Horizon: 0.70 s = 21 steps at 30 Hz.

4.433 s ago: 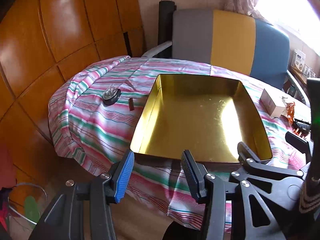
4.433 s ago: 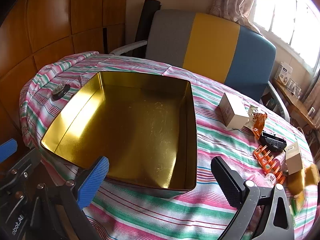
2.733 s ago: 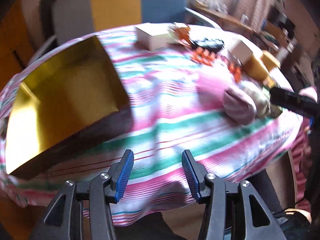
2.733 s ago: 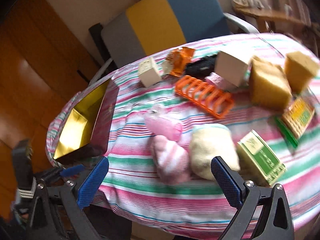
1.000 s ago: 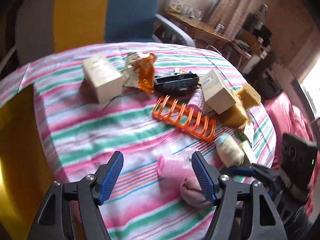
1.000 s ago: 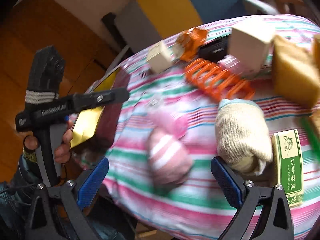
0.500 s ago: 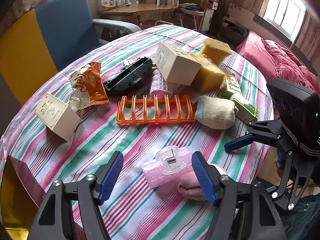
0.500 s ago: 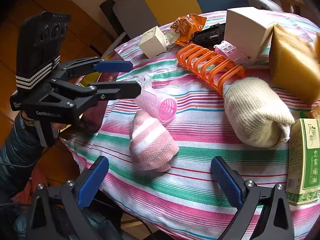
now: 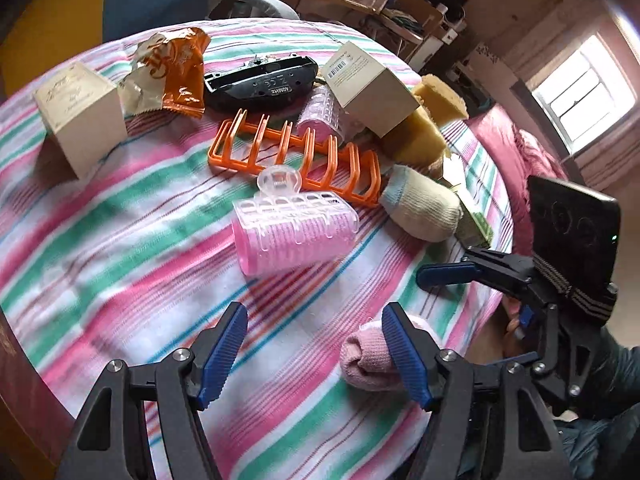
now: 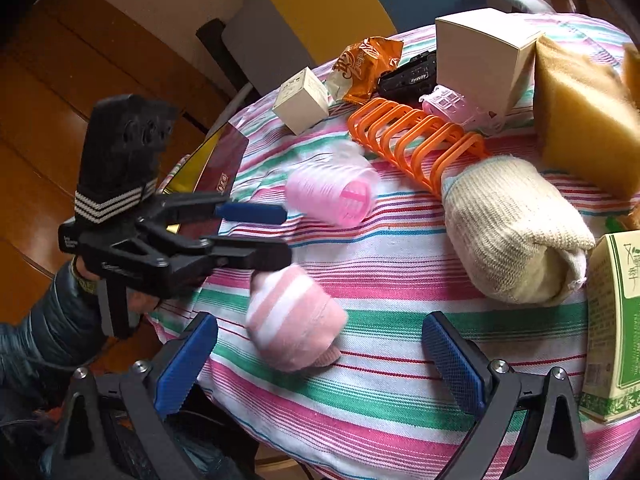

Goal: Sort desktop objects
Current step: 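Close the left gripper on the pink roller while the right grasps the pink striped sock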

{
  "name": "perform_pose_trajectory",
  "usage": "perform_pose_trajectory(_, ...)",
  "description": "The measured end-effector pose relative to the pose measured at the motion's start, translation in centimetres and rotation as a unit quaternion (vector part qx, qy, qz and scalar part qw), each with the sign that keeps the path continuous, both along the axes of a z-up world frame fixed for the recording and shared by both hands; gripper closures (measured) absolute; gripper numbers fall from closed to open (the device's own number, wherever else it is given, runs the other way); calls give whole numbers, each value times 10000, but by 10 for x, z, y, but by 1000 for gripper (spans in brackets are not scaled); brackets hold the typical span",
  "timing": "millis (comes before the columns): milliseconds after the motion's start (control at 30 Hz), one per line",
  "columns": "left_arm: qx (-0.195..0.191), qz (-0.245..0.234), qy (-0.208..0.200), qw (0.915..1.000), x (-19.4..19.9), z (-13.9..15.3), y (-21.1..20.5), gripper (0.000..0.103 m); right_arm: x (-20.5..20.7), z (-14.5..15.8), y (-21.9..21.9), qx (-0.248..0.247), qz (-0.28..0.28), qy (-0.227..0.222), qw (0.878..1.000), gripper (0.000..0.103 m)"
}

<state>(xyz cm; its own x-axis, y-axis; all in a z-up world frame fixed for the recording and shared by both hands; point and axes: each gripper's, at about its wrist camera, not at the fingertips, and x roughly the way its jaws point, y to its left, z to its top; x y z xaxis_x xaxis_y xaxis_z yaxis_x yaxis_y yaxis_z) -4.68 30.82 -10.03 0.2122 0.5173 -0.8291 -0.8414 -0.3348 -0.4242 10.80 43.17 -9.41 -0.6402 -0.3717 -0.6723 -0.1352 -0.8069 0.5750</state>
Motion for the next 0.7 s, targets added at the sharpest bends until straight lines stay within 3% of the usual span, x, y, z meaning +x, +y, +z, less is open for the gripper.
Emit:
perform_pose_trajectory(167, 49, 584, 166, 9981, 2, 8, -15, 32, 10, -2, -7, 211, -168, 368, 9990, 0)
perform_pose_trajectory(300, 90, 1058, 444, 9934, 9, 22, -36, 32, 3, 4, -23, 778, -203, 168, 9966, 0)
perform_pose_trajectory(500, 131, 1406, 774, 9869, 40, 37, -76, 31, -5, 20, -45, 1424, -163, 200, 9895, 6)
perform_pose_trajectory(700, 121, 1572, 778, 9844, 67, 34, -101, 31, -20, 22, -57, 1774, -62, 38, 9841, 9)
